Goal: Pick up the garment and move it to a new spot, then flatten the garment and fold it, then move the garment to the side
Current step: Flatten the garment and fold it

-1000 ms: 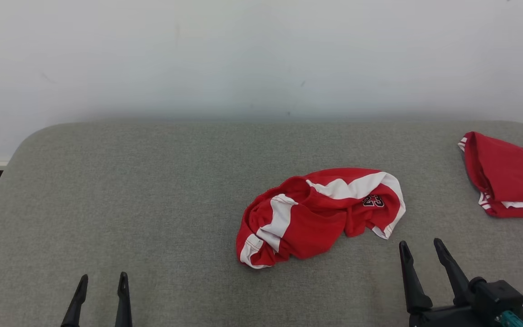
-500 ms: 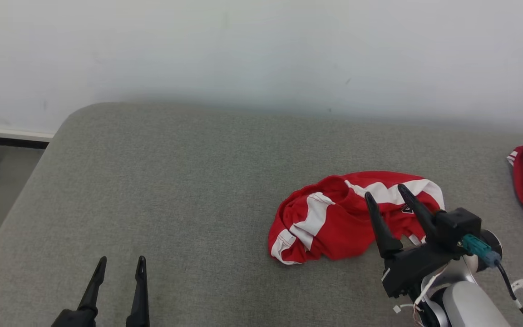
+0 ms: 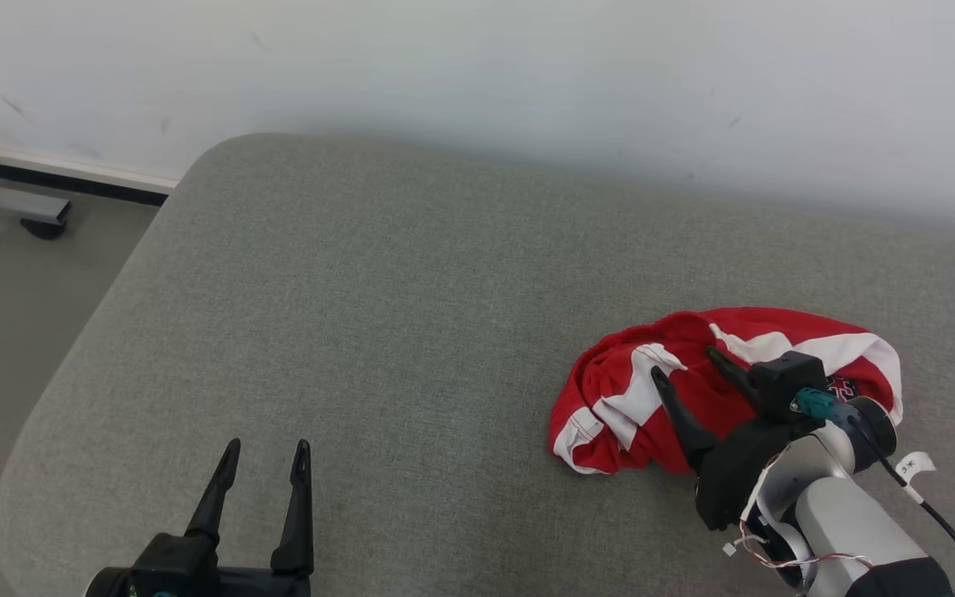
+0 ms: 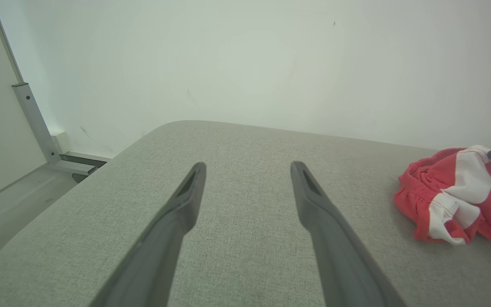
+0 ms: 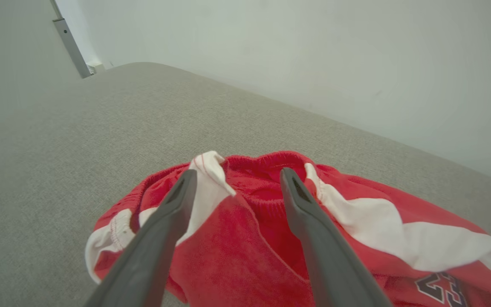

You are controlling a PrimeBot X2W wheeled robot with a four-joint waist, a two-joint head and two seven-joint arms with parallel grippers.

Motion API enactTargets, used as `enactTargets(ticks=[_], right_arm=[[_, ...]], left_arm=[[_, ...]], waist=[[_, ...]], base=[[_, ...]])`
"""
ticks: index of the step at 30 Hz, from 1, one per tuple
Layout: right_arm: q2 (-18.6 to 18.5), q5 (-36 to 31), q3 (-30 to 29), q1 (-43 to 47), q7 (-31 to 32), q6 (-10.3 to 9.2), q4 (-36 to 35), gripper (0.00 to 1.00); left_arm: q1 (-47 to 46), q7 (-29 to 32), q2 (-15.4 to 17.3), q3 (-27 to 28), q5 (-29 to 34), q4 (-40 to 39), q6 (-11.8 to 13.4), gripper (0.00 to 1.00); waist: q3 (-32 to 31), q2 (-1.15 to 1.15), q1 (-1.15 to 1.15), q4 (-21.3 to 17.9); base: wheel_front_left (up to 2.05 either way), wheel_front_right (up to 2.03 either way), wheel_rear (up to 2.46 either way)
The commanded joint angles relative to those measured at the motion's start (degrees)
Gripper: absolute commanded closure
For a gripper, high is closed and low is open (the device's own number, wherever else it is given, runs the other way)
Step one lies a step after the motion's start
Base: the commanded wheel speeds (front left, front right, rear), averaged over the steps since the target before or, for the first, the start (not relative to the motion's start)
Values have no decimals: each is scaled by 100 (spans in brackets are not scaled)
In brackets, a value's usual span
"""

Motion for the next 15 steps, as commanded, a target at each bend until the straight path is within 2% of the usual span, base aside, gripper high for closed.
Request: enactTargets(ticks=[1, 3, 4, 5, 6, 10, 15], right_arm=[[-44, 80, 95, -67, 18, 0, 86, 0], [-56, 211, 273, -145, 56, 0, 238, 0], [-69, 272, 341, -189, 68, 0, 311, 33], [-93, 311, 402, -234, 66, 0, 387, 97], [-109, 362, 462, -276, 50, 0, 459, 100], [-126, 483, 514, -403, -351, 0, 588, 100], [-189, 560, 533, -205, -947, 0, 477, 100]], left_arm=[[-81, -17, -44, 9, 17, 23, -20, 0], [-116, -18, -86, 34, 40, 47, -56, 0], [-122, -18, -101, 49, 46, 60, -69, 0], [-130, -18, -119, 59, 57, 69, -72, 0], [-135, -18, -139, 71, 75, 80, -92, 0], [-140, -18, -192, 140, 131, 102, -125, 0], [4, -18, -194, 259, 177, 147, -161, 0]], waist=[[137, -1, -1, 134], [173, -1, -1, 159], [189, -1, -1, 163], [201, -1, -1, 166], [213, -1, -1, 166], [209, -1, -1, 80], [72, -1, -1, -206]], base=[[0, 0, 0], [0, 0, 0], [0, 0, 0], [0, 0, 0], [0, 0, 0], [0, 0, 0], [0, 0, 0]])
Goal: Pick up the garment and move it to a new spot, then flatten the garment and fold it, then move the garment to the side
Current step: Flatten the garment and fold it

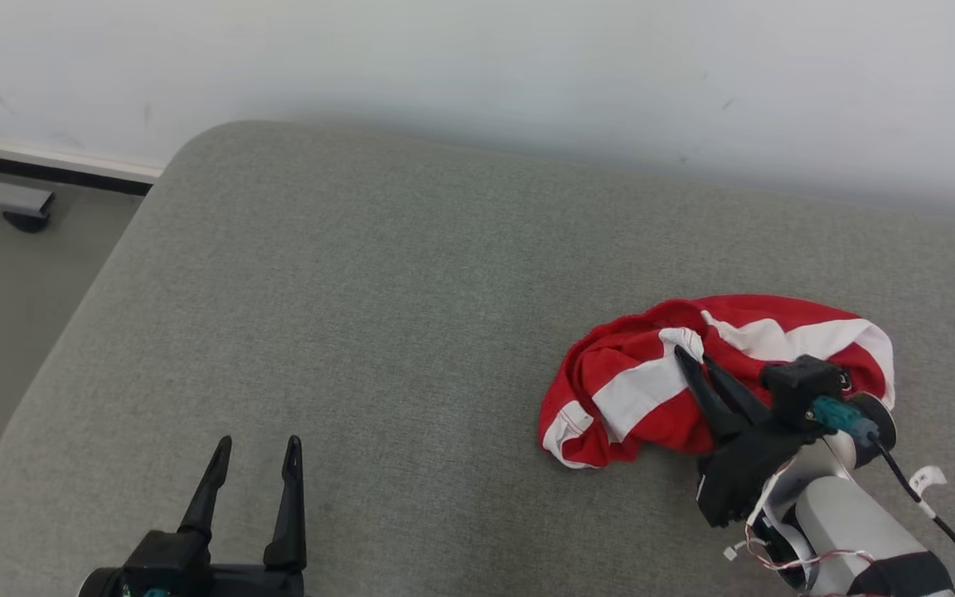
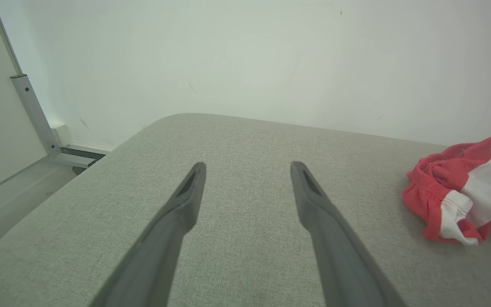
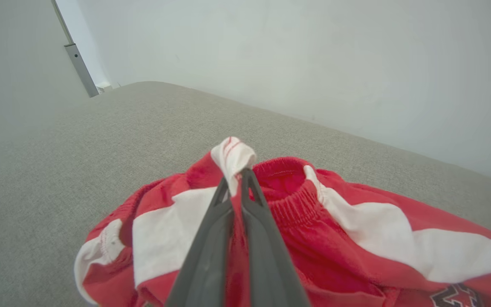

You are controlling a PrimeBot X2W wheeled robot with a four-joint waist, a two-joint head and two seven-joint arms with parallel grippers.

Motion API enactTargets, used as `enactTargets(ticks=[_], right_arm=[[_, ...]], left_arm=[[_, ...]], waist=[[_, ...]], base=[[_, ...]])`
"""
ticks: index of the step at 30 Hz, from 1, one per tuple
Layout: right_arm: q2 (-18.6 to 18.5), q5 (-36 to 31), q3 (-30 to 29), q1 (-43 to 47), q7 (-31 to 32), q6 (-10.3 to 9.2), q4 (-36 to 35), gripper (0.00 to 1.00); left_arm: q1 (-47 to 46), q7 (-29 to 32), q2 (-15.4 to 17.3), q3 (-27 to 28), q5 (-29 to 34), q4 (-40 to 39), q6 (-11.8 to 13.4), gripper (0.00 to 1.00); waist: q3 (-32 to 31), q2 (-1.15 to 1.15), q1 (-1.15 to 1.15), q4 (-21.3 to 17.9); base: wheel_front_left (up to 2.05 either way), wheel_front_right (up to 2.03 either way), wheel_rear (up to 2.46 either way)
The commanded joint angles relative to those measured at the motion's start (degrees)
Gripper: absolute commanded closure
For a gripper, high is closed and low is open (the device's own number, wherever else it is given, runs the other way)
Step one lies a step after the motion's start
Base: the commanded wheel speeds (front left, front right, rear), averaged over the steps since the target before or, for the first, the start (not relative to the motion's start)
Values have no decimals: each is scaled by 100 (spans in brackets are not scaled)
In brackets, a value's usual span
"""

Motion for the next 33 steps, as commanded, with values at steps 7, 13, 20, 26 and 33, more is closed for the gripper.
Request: enactTargets(ticks=[7, 13, 20, 26, 33], right_arm=[[-182, 236, -435, 937, -308, 0, -820, 100], [-299, 50, -966, 1704, -172, 0, -1605, 100], [-96, -194, -2021, 2805, 221, 0, -2693, 100], [263, -355, -2568, 3466, 479, 0, -3177, 51], [482, -786, -2932, 3469, 356, 0, -3316, 0]], left_arm=[[223, -18, -17, 162, 67, 30, -72, 0], [262, -18, -50, 234, 106, 11, -104, 0], [214, -18, -92, 274, 195, -8, -125, 0], [263, -18, -102, 311, 211, -20, -130, 0], [378, -18, -63, 371, 213, -10, -112, 0]], waist=[[-274, -1, -1, -704], [-283, -1, -1, -1074], [-242, -1, -1, -1303], [-244, -1, -1, -1345], [-389, -1, -1, -1401]], base=[[0, 0, 0], [0, 0, 0], [0, 0, 0], [0, 0, 0], [0, 0, 0]])
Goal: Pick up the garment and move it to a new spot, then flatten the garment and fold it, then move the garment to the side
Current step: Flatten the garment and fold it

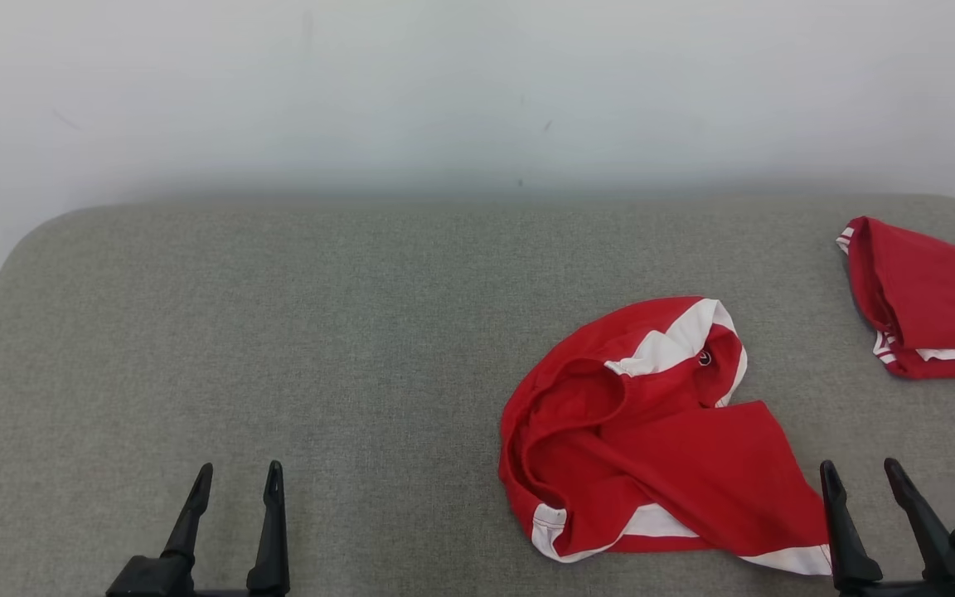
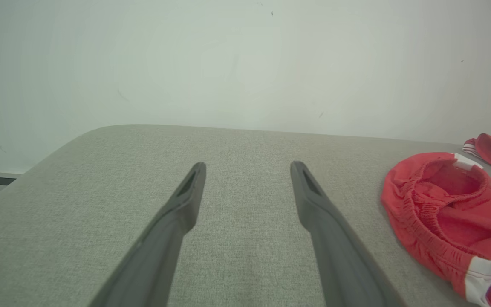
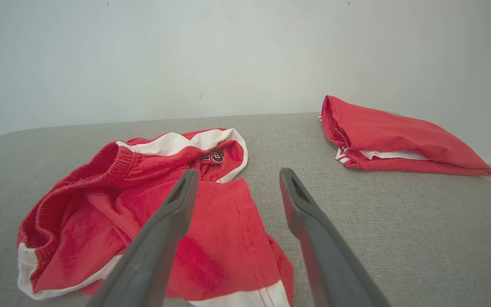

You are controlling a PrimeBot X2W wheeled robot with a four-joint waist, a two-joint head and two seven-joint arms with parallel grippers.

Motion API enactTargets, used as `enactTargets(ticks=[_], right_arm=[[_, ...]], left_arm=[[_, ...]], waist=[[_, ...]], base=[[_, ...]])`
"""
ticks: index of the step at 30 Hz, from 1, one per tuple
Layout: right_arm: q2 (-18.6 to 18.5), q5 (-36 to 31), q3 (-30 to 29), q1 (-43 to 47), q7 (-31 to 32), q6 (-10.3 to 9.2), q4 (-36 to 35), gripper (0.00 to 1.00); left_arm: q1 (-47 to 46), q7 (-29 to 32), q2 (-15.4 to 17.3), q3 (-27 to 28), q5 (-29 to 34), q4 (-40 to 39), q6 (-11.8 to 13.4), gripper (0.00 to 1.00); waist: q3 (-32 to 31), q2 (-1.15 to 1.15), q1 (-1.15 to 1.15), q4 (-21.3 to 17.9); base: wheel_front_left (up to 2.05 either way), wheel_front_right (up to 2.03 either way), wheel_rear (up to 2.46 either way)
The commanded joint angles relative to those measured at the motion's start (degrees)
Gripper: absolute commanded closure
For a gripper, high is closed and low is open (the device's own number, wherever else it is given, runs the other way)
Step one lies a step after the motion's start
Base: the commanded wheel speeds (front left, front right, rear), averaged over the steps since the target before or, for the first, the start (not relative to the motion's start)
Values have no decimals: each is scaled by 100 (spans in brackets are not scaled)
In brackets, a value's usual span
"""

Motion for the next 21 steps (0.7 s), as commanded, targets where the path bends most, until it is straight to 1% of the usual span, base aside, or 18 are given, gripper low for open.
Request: enactTargets(ticks=[1, 12, 21], right_arm=[[58, -74, -48, -50, -54, 0, -89, 0], [374, -261, -75, 44, -448, 0, -513, 0], [517, -304, -24, 112, -510, 0, -471, 0]], left_arm=[[77, -18, 31, 23, 46, -17, 28, 0], [273, -18, 125, 90, 0, -141, 88, 0], [424, 51, 176, 63, 6, -265, 158, 0]], waist=[[-49, 0, 0, -30], [-181, 0, 0, -108], [-189, 0, 0, -168]], base=[[0, 0, 0], [0, 0, 0], [0, 0, 0]])
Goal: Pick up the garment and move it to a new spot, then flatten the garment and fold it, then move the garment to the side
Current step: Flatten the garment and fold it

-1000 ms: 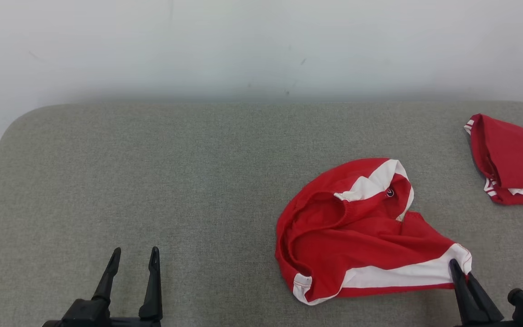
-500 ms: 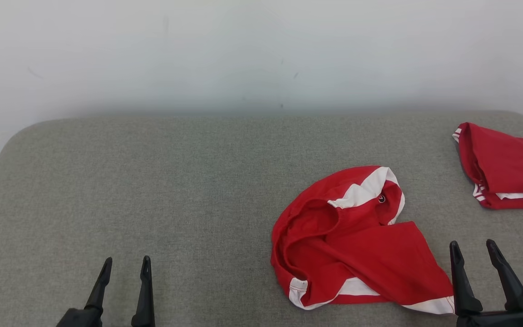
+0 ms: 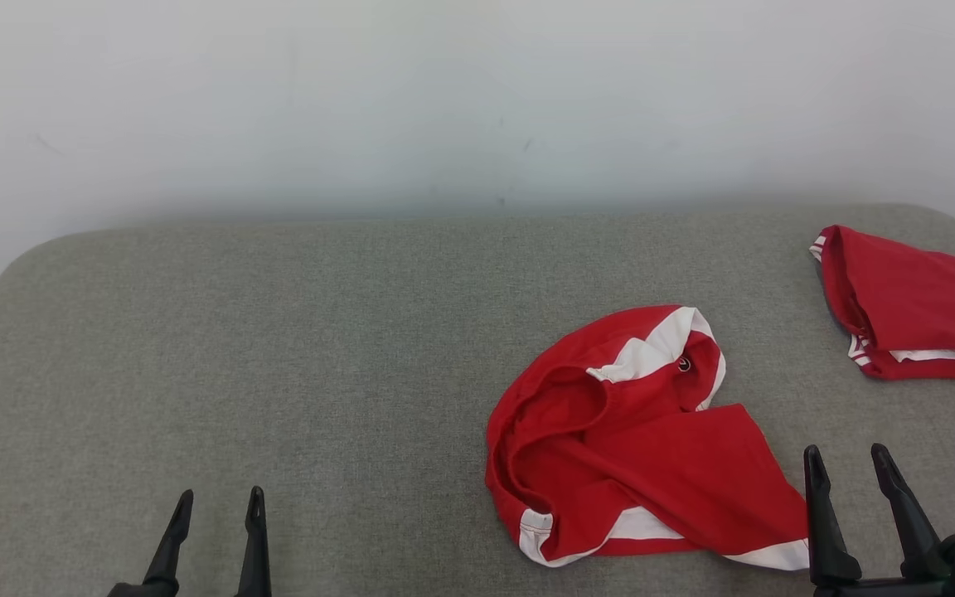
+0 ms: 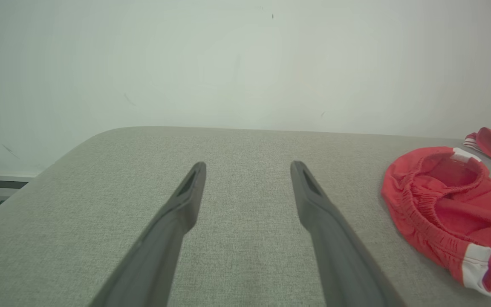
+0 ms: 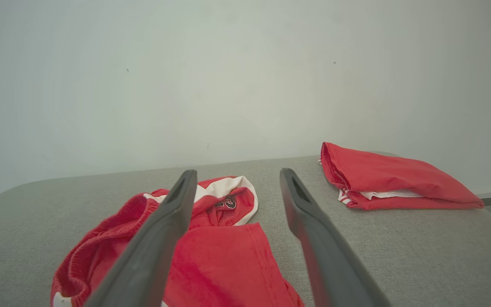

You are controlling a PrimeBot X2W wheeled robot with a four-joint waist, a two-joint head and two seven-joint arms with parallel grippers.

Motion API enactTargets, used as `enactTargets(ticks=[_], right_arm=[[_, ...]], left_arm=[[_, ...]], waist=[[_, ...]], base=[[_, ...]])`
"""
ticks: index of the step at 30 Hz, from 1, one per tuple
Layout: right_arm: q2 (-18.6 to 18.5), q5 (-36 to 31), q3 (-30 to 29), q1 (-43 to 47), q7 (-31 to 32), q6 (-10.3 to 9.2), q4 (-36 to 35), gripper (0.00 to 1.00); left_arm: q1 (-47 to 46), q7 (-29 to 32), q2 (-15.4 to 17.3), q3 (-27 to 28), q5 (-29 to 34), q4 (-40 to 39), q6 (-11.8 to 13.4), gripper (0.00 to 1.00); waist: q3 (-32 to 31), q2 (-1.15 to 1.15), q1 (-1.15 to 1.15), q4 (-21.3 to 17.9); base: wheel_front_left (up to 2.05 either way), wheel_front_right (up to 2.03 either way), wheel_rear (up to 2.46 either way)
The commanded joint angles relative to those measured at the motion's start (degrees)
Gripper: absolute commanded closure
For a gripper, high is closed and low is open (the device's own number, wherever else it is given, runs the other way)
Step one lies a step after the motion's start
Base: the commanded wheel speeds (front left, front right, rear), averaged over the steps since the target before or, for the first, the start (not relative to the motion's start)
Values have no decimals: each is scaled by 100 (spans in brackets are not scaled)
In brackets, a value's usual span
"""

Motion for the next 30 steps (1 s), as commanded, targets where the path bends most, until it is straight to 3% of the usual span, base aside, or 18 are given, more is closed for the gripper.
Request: enactTargets(ticks=[1, 9, 19, 30], right_arm=[[13, -27, 13, 26, -27, 0, 21, 0], [0, 12, 108, -72, -77, 0, 116, 0], [-7, 82, 166, -191, -170, 0, 258, 0], [36, 132, 208, -367, -278, 0, 424, 0]], left_arm=[[55, 13, 22, -11, 11, -32, 17, 0], [-450, 258, 19, -490, 219, -72, -246, 0], [-1356, 830, -118, -1702, 479, 183, -657, 0], [-1964, 1446, 284, -2882, 274, 691, -745, 0]], waist=[[5, 0, 0, -25], [61, 0, 0, -222], [269, 0, 0, -625], [556, 0, 0, -1046]], base=[[0, 0, 0], [0, 0, 0], [0, 0, 0], [0, 0, 0]])
